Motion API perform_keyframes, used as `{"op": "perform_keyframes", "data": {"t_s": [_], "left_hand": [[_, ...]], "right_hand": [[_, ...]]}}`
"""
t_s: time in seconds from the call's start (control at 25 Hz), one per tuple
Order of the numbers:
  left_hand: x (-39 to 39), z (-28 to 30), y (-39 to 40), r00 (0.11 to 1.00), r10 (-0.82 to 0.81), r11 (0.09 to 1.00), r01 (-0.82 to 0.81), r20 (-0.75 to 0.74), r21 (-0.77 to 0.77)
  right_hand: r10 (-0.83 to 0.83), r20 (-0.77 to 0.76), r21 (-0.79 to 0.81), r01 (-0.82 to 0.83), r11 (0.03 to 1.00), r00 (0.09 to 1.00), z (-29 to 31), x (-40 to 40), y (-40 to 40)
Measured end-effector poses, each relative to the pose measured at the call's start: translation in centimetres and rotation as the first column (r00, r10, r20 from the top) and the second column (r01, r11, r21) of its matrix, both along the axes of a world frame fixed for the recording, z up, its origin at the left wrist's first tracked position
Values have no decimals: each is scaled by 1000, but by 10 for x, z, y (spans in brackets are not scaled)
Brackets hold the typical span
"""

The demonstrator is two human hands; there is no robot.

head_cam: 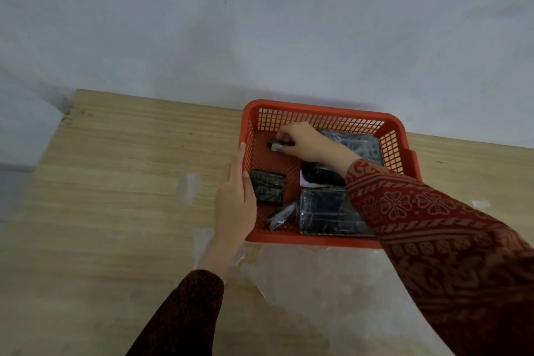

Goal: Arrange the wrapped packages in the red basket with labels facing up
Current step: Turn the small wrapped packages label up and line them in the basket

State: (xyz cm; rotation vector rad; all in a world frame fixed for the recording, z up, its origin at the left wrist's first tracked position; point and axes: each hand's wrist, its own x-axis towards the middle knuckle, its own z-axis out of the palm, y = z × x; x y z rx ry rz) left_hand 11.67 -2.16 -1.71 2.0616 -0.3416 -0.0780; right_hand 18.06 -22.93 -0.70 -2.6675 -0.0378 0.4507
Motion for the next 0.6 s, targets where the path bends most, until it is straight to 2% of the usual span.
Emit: {"op": "perform_keyframes", "data": {"t_s": [0.12,0.28,0.6], "left_hand": [[0,1,0,1000,3,1000,-3,-21,-19],[-1,2,1,999,13,999,-14,-34,-44],[-1,0,0,999,25,999,-26,-29,-32]], "right_hand": [[-66,60,40,64,997,996,-1,4,-1],[-20,152,3,20,1000,988,-11,2,11],[-13,209,-283,73,956,978,-20,6,31]]}}
